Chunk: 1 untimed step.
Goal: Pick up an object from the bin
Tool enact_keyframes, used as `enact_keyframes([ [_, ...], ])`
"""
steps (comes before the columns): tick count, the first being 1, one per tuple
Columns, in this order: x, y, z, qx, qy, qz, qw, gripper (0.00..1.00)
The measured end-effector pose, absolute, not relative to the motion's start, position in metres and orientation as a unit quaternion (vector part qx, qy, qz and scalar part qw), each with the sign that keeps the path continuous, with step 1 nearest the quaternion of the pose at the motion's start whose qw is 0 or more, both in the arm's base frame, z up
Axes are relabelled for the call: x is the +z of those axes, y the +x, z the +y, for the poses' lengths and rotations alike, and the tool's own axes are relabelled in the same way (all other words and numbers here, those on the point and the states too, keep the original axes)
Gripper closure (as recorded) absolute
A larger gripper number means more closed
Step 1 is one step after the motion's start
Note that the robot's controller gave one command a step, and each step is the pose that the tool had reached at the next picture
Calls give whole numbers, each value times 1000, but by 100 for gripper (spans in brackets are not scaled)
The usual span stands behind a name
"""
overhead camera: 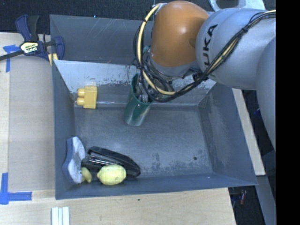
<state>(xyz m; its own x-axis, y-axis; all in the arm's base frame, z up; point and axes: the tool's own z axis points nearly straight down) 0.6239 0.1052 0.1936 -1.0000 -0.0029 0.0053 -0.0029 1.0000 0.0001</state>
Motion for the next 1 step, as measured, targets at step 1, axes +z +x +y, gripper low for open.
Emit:
enact_keyframes([
  [1,197,625,105,0,1,-1000,0,0],
])
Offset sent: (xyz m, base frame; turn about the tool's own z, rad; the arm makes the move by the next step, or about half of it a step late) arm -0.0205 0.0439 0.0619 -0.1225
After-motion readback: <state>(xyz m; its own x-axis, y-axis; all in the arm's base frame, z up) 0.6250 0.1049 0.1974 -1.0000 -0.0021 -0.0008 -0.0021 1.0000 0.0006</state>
